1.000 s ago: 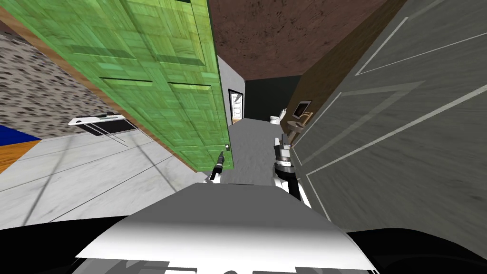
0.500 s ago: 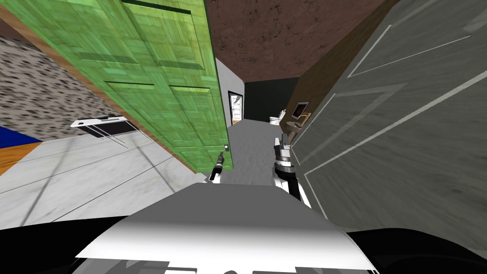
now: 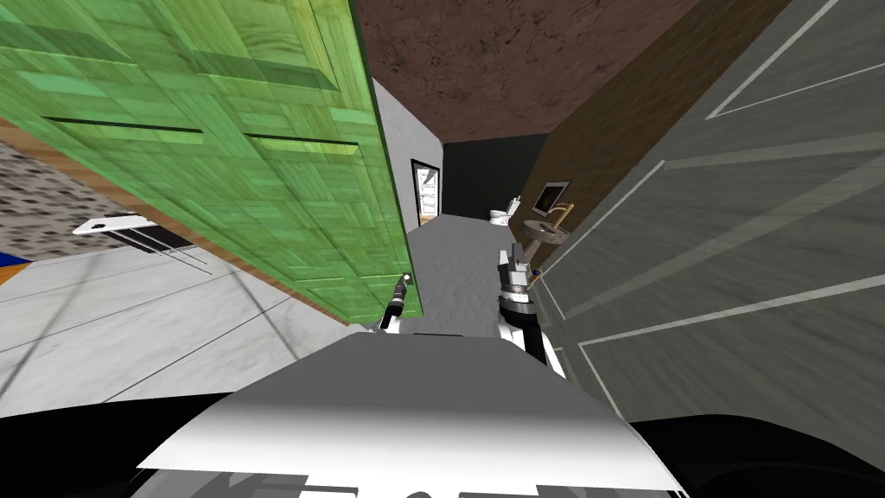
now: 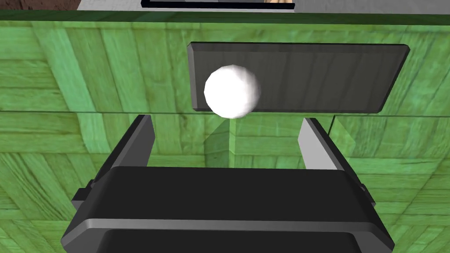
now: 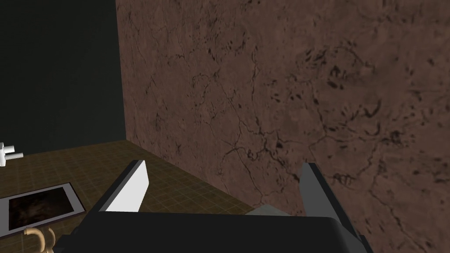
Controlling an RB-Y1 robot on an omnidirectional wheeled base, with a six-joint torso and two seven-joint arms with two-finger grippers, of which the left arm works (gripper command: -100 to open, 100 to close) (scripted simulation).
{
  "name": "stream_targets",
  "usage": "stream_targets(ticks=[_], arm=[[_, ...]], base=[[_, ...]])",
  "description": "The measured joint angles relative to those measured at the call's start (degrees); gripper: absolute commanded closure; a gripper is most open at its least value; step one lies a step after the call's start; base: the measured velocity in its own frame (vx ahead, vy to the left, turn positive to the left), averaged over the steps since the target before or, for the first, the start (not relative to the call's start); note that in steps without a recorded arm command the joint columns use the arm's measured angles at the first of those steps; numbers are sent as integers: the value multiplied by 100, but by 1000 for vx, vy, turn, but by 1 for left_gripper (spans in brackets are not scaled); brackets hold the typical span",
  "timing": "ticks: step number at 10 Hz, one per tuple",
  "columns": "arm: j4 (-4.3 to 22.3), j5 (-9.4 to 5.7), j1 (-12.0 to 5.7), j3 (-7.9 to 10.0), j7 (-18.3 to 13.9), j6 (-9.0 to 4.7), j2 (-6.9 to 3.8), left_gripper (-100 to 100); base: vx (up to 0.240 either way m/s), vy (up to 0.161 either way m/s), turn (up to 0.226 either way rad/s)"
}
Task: Push the door open
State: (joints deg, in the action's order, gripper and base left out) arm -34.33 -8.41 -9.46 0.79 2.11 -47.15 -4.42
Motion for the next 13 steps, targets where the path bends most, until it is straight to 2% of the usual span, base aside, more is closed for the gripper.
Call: stream_targets(ticks=[2,3,8,12,13], arm=[[15,-10,12,18,9,-43,21,-100],[14,-9,15,17,10,-53,25,100],[25,-6,18,13,13,-29,25,100],[11,-13,100,51,-5,32,14,100],[113,-24,38,82,-29,-20,-19,100]], base=[[136,-5,-2],[-18,-3,-3],[-14,1,-4],[177,-31,58],[212,-24,71]])
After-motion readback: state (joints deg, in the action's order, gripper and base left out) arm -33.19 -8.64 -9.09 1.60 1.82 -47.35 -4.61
